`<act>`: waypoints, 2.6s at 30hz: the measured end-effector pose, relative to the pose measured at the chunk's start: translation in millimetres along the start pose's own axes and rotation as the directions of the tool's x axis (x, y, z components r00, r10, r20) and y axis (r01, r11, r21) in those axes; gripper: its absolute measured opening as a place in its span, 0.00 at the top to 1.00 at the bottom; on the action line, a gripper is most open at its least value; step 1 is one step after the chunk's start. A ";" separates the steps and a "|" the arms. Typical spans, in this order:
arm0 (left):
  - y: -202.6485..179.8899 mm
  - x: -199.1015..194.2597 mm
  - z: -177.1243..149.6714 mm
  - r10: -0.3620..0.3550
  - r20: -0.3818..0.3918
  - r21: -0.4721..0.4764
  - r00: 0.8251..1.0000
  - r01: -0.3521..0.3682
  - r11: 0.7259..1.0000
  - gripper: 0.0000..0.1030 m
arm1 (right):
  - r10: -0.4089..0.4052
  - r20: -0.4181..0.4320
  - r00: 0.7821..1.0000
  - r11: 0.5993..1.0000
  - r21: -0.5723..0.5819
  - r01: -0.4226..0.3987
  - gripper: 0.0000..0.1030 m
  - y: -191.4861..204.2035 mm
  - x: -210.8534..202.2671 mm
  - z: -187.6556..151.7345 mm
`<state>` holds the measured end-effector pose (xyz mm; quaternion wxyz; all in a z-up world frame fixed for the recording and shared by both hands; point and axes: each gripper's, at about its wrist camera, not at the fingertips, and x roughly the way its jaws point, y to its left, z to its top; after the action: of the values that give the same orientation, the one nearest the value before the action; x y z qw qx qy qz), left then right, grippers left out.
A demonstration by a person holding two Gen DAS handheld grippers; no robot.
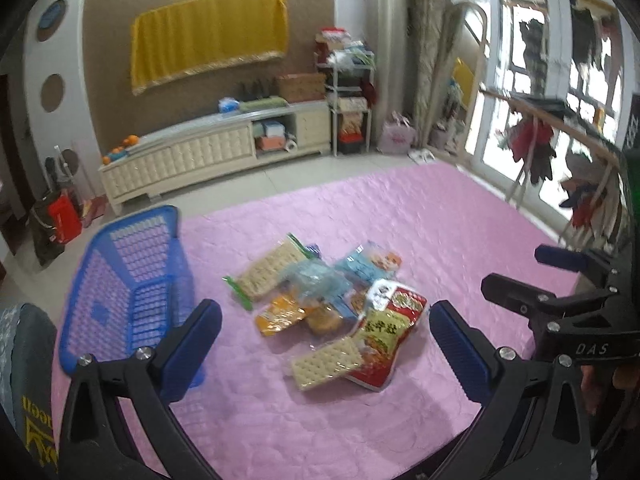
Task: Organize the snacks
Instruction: 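Reach the left tool to the red SU NIU DU pouch and grasp it, then lift the red pouch with the left tool while the right tool grasps a red snack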
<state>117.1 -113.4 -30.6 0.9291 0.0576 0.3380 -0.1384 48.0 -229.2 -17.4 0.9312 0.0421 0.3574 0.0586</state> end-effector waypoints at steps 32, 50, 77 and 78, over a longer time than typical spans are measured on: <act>-65.4 188.7 -15.5 -0.210 -0.502 0.237 0.839 0.367 0.900 0.33 | -0.053 -0.225 0.973 0.986 0.141 0.086 0.00 -83.6 100.6 -36.4; -40.8 128.0 5.5 -0.235 -0.374 0.157 0.897 0.311 0.937 0.60 | -0.015 -0.217 0.976 0.991 0.126 0.043 0.00 -73.7 84.8 -23.1; 37.2 111.8 -12.8 -0.109 -0.298 -0.002 0.948 0.114 0.994 0.61 | 0.229 -0.384 0.895 0.973 0.053 -0.226 0.30 10.1 182.0 0.6; 37.8 114.0 -13.8 -0.108 -0.300 -0.003 0.948 0.113 0.994 0.61 | 0.243 -0.395 0.886 0.969 0.059 -0.239 0.37 10.6 185.8 -1.2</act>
<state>203.5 -99.4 -114.1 0.8576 0.0655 0.4765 -0.1823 183.4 -192.8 -139.8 0.8240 0.0773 0.5318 0.1795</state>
